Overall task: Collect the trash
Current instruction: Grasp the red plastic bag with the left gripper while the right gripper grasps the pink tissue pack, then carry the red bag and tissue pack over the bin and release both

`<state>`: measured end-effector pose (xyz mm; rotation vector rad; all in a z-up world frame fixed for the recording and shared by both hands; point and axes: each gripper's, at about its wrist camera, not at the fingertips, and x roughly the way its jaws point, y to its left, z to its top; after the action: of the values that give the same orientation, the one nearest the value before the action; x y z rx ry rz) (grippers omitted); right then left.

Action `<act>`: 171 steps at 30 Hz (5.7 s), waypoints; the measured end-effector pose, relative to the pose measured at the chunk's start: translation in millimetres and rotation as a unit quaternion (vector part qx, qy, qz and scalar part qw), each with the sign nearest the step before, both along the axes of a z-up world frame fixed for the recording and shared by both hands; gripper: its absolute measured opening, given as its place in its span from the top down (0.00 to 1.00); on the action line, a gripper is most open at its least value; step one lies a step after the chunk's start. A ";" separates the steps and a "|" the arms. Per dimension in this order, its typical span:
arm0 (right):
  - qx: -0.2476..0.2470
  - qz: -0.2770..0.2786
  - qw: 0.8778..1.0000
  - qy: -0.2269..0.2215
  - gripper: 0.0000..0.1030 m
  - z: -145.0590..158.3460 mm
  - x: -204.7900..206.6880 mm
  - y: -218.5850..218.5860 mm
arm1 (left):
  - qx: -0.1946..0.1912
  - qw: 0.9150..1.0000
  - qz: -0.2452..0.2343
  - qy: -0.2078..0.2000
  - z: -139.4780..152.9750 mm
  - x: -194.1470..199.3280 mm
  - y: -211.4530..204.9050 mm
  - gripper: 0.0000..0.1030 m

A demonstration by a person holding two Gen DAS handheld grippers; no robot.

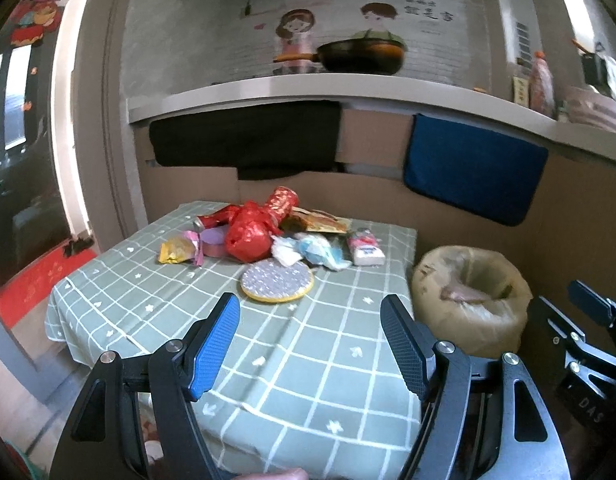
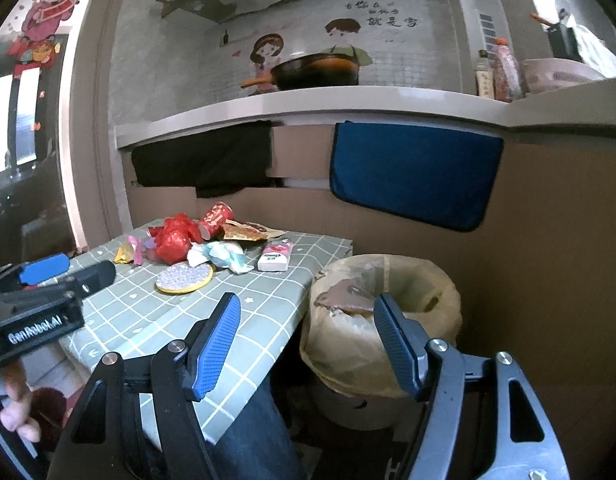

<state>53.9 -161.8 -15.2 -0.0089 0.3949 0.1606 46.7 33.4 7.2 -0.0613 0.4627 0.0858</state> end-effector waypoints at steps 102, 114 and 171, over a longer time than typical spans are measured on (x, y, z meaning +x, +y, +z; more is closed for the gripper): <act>-0.019 0.091 0.995 0.040 0.61 28.5 197.2 62.5 | -0.109 0.993 -0.035 0.009 3.8 168.3 72.5 0.49; -0.003 0.014 1.000 0.000 0.61 53.8 160.6 -21.4 | -0.126 0.981 -0.143 0.025 10.1 183.9 -26.6 0.49; 0.068 -0.064 0.992 0.084 0.43 -35.0 191.4 -125.1 | -0.148 0.959 -0.207 0.123 -58.0 237.7 -67.9 0.37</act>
<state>245.3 -286.9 -50.1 0.1657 0.5496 0.0611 284.3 -34.5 -50.8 -0.2476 0.7256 -0.3924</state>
